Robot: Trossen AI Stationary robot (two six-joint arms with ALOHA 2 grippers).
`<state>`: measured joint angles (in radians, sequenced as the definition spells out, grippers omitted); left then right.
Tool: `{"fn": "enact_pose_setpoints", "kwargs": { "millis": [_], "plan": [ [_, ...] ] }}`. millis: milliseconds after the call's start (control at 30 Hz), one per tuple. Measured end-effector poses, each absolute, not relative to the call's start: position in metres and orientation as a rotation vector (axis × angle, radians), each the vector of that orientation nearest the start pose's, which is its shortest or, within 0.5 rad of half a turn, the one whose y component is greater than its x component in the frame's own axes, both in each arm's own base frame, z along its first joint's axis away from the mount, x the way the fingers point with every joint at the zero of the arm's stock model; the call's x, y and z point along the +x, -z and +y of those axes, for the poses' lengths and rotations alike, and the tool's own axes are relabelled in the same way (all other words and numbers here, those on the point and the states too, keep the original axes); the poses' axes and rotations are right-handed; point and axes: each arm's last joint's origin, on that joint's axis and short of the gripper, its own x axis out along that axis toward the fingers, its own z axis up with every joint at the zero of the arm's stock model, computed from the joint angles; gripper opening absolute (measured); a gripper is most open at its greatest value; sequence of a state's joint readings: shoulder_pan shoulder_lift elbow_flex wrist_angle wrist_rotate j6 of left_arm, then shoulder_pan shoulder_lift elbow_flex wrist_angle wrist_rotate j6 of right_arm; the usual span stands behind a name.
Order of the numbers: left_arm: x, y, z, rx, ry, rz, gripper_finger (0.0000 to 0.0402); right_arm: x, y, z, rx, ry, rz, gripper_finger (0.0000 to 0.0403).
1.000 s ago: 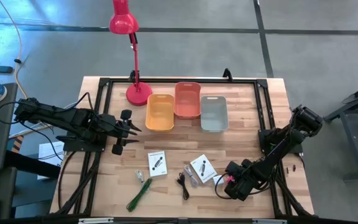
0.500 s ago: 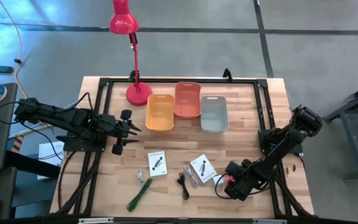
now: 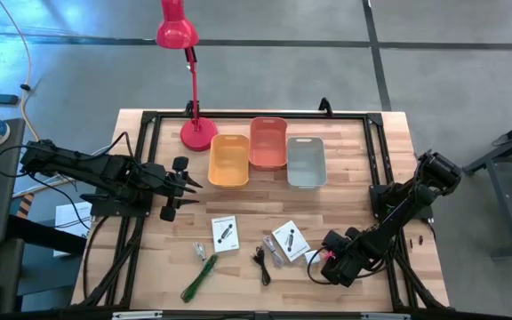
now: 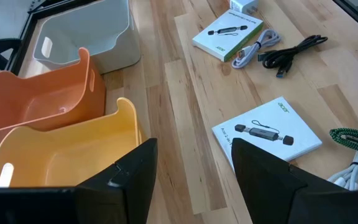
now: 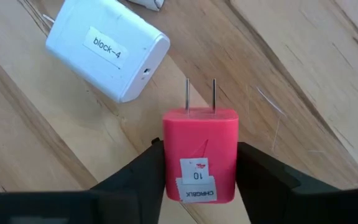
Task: Pick and place items into bin
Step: Put the pink charger adaptor into the gray bin
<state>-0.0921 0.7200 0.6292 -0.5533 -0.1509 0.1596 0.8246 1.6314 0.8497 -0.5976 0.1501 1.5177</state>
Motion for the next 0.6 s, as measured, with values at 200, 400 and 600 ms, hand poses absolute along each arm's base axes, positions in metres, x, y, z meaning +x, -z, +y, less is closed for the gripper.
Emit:
{"fn": "enact_pose_setpoints", "kwargs": {
  "millis": [200,400,600],
  "plan": [
    [0.1478,-0.2573,-0.0093,0.232,-0.006,0.643,0.0193,0.1869,-0.1425,0.1957,0.627,0.443,1.282,0.015],
    [0.1478,-0.2573,-0.0093,0.232,-0.006,0.643,0.0193,0.1868,-0.1425,0.1957,0.627,0.443,1.283,0.0191],
    [0.1478,-0.2571,-0.0093,0.231,-0.006,0.644,0.0193,0.1869,-0.1425,0.1956,0.628,0.443,1.283,0.017]
  ]
}}
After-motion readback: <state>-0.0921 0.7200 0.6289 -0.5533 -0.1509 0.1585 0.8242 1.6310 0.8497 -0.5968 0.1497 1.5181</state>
